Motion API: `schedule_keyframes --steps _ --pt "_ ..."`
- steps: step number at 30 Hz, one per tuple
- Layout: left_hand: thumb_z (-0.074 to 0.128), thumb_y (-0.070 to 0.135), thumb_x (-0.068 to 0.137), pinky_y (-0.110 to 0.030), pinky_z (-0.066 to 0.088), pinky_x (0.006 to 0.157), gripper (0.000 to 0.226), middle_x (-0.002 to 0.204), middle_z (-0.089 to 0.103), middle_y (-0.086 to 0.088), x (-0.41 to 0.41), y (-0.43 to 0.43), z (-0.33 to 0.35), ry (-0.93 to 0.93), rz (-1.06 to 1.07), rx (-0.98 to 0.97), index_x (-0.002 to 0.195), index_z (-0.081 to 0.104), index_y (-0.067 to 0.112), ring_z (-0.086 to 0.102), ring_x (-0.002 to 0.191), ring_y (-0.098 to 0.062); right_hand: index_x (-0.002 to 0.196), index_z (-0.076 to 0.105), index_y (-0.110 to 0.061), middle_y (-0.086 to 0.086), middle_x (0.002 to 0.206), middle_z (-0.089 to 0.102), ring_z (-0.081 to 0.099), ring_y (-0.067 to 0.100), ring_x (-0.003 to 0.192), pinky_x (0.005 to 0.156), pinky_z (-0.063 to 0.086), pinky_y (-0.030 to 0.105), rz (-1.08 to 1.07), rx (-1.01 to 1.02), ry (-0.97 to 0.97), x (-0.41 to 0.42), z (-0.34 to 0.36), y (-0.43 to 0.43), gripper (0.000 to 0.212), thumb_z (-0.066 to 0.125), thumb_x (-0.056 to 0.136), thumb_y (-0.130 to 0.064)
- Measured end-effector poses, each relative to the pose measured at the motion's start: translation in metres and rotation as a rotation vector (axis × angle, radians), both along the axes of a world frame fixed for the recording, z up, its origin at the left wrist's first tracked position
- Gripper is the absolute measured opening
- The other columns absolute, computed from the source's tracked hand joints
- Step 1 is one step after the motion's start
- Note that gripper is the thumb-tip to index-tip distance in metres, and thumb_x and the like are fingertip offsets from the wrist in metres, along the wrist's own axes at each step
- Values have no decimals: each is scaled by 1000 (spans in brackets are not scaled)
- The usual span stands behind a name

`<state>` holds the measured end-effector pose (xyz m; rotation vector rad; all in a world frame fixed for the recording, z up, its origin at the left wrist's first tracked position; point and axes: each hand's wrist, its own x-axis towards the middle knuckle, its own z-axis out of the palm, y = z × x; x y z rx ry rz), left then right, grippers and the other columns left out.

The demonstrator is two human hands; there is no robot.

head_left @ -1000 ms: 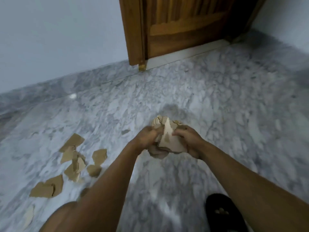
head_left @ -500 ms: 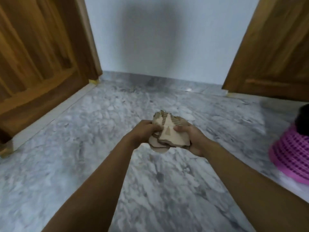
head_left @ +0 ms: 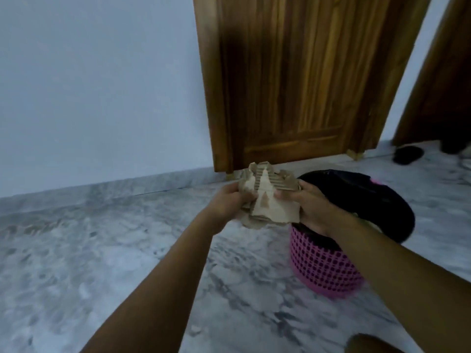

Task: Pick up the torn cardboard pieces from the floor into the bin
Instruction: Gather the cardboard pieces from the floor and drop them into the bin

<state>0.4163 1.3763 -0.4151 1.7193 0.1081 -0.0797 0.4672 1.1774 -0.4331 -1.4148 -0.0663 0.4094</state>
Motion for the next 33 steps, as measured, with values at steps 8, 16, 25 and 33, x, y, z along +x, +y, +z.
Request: schedule_keyframes --steps 8,16,25,33 --pt "63 13 93 -46 55 95 31 108 71 -5 128 -152 -22 10 -133 87 124 60 13 69 100 -25 125 57 -10 6 124 67 66 27 109 96 54 51 -250 -292 -189 89 -15 -151 76 94 64 -35" --pt "63 34 95 -28 46 91 60 136 54 -1 149 -185 -63 8 -220 543 148 40 24 57 119 -25 130 51 -24 3 138 54 56 26 119 90 51 39 -209 -928 -419 89 -53 -207 40 67 95 -33" --pt "64 34 92 -33 50 98 28 125 67 6 90 -94 -47 -101 -11 510 119 69 30 62 115 -12 95 66 -34 -8 96 69 64 18 90 80 58 44 -64 -913 -554 77 -56 -92 11 55 98 -35" --pt "68 29 91 -26 50 94 20 123 69 0 -123 148 -24 89 650 528 111 72 29 63 116 -15 94 69 -35 -9 98 74 71 17 90 81 57 31 503 -638 -796 -32 -43 200 19 51 86 -35"
